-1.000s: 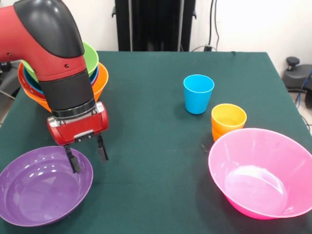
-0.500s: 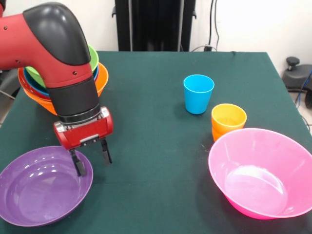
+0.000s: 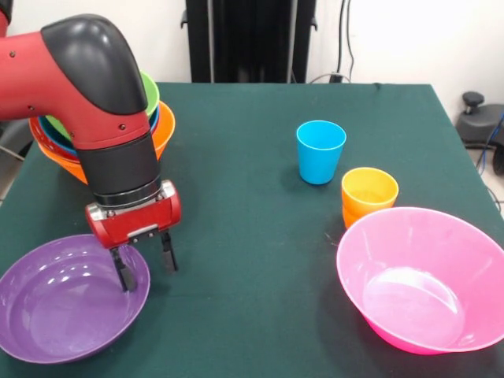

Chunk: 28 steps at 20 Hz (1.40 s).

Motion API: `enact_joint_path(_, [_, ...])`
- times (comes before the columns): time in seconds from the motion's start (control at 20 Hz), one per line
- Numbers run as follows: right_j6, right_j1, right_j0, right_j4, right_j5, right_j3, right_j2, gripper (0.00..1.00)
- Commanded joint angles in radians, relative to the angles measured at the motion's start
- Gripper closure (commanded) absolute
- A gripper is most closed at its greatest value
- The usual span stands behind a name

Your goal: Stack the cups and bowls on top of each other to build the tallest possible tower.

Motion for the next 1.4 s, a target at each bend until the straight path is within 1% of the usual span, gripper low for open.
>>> enact_joint_path(0.05, [-0.159, 0.033, 0.039, -0.097, -0.031, -0.081, -0.067, 0.0])
enact_joint_path(0.4, [-0.168, 0.027, 0.042, -0.094, -0.015, -0.092, -0.073, 0.0])
enact_joint_path(0.9, [-0.173, 0.047, 0.049, -0.109, -0.019, -0.121, -0.079, 0.0])
enact_joint_path(0.95, [-0.179, 0.056, 0.038, -0.099, -0.022, -0.117, -0.069, 1.0])
enact_joint_path(1.05, [-0.161, 0.061, 0.028, -0.089, -0.041, -0.109, -0.061, 1.0])
enact_joint_path(1.15, [-0.18, 0.057, 0.021, -0.083, -0.034, -0.095, -0.052, 1.0])
enact_joint_path(1.2, [-0.171, 0.057, 0.021, -0.08, -0.033, -0.094, -0.054, 1.0])
enact_joint_path(1.3, [-0.175, 0.044, 0.024, -0.078, -0.022, -0.08, -0.059, 1.0])
enact_joint_path(1.4, [-0.157, 0.027, 0.028, -0.072, -0.017, -0.065, -0.068, 1.0])
